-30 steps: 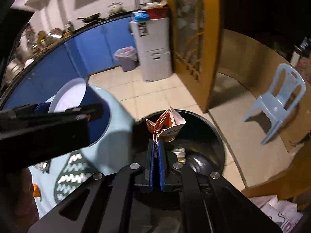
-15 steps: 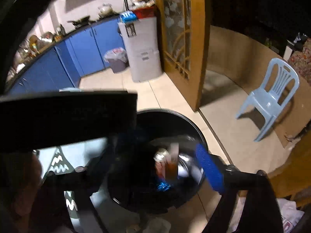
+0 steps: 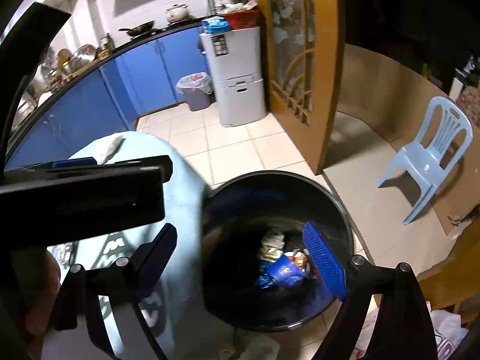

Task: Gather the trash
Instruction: 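Move both grippers back over the table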

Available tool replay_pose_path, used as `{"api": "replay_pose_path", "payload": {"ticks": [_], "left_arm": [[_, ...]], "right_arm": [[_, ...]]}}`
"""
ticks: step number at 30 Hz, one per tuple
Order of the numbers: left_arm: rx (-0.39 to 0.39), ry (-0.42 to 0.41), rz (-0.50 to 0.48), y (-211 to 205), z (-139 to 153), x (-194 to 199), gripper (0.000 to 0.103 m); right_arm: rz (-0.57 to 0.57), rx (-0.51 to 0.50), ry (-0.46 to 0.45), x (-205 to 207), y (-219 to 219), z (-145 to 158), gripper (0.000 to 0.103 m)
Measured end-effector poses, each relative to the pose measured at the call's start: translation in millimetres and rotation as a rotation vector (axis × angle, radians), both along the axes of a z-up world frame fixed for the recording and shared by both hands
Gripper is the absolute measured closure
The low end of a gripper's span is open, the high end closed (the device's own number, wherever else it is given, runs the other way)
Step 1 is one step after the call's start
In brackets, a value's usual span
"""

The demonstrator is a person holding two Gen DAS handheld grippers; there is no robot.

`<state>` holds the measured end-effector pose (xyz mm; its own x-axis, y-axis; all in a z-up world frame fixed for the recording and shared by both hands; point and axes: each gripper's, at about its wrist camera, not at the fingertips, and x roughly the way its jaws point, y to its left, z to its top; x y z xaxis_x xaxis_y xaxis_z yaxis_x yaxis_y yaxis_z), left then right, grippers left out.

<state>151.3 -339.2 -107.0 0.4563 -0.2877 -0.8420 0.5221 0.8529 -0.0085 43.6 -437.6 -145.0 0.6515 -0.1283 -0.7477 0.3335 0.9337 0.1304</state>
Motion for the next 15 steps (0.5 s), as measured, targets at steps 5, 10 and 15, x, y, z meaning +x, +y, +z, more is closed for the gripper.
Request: {"api": "replay_pose_path", "payload": {"ticks": [5, 10, 15], "left_arm": [[0.007, -0.011, 0.077, 50.4, 4.0, -0.2, 0.004], [0.038, -0.034, 0.167, 108.4, 5.0, -3.7, 0.004], [0.060, -0.032, 0.281, 177.1, 0.5, -4.0, 0.004]], "right_arm": [[0.071, 0.020, -0.001, 6.4, 33.5, 3.2, 0.019], [0.153, 0.031, 0.002, 15.5, 73.6, 4.5, 0.019], [0.237, 0.057, 0.020, 27.8, 117.0, 0.0, 0.019]]}}
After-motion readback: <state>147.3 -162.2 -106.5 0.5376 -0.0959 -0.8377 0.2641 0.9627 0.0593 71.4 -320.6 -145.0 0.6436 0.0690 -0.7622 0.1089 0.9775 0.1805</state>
